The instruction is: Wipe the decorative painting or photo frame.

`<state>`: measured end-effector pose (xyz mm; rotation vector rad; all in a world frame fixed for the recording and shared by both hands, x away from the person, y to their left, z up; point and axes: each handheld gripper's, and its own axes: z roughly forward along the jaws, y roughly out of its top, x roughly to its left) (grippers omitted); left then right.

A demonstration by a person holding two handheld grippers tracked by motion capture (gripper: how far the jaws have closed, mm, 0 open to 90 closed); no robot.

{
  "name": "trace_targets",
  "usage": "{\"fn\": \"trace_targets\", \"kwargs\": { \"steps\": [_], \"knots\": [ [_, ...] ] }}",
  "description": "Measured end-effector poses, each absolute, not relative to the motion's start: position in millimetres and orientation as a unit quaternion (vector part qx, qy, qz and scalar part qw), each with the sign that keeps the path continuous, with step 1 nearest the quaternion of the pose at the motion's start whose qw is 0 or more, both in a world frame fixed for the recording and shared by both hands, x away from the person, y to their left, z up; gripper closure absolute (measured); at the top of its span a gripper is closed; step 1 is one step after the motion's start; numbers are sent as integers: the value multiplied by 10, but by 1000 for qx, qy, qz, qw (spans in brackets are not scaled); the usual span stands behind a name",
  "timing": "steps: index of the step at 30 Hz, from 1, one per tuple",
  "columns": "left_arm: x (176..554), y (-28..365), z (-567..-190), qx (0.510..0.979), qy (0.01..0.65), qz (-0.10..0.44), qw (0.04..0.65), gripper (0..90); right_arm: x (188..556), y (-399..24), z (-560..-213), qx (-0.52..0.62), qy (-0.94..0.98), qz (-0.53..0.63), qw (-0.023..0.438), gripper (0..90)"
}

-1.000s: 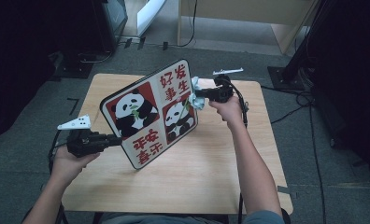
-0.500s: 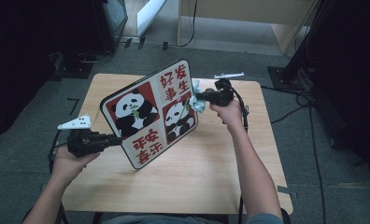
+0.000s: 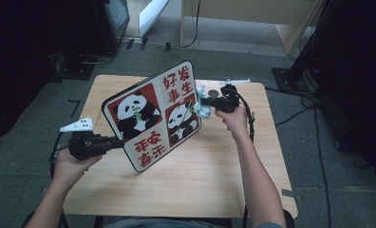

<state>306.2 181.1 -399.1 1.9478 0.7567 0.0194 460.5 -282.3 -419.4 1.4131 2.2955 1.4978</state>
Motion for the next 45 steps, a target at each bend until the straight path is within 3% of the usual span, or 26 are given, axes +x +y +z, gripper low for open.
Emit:
{"fn": "trace_targets", "kwargs": {
  "steps": [22, 45],
  "knots": [
    [3081, 1790, -4010, 803, 316, 11, 505, 665, 4574, -2861, -4385, 453, 756, 472, 21, 792],
    [3090, 1769, -4017, 808, 309, 12, 502, 611, 4508, -2865, -4538, 460, 765, 451, 18, 791]
  ]
}}
